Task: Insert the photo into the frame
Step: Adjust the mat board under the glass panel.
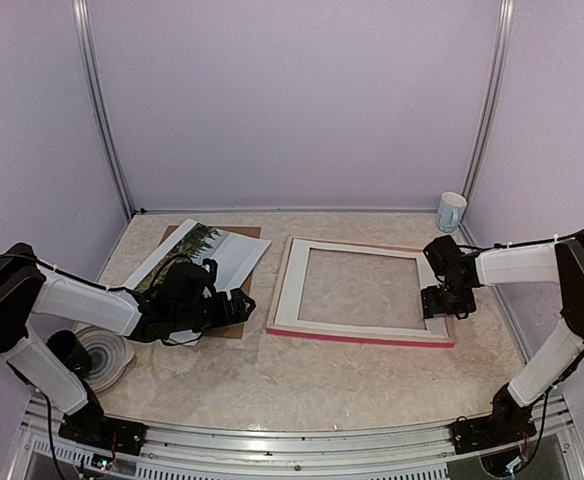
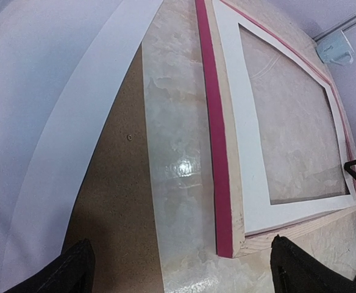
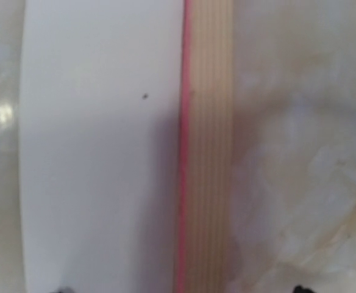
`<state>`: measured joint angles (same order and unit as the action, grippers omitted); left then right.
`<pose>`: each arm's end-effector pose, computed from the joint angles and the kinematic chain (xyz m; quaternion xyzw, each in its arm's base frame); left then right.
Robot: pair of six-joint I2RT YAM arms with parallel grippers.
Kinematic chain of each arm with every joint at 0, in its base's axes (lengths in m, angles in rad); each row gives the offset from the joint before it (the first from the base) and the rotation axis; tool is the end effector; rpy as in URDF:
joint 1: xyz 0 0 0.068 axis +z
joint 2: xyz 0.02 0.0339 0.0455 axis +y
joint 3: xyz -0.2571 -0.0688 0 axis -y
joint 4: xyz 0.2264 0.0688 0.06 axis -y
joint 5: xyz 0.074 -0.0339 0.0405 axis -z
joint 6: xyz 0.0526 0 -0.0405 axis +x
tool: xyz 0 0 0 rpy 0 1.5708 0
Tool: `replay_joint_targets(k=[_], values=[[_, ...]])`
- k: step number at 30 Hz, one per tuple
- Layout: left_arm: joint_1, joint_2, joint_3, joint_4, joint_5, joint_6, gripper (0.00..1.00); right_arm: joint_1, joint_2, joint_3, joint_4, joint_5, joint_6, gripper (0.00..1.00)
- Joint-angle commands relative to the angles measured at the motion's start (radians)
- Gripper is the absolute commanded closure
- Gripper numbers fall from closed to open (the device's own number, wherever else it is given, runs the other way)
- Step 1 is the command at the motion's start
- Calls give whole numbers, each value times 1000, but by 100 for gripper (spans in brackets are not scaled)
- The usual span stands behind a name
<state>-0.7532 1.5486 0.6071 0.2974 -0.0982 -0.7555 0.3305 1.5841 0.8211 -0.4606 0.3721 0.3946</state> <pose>0.2203 -0.1994 0.1470 -0.0230 0.8935 -0.2737 0.3554 0.2619 0.0697 0.1418 0.0630 0.9665 -0.1102 0.2233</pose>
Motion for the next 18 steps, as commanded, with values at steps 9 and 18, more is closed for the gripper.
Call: replay_joint_targets(k=[9, 18], values=[[-15, -14, 11, -4, -8, -1, 1, -8, 50, 88, -9, 76, -10, 19], [-16, -74, 33, -59, -49, 31, 1, -8, 5, 125, -69, -9, -1, 18]])
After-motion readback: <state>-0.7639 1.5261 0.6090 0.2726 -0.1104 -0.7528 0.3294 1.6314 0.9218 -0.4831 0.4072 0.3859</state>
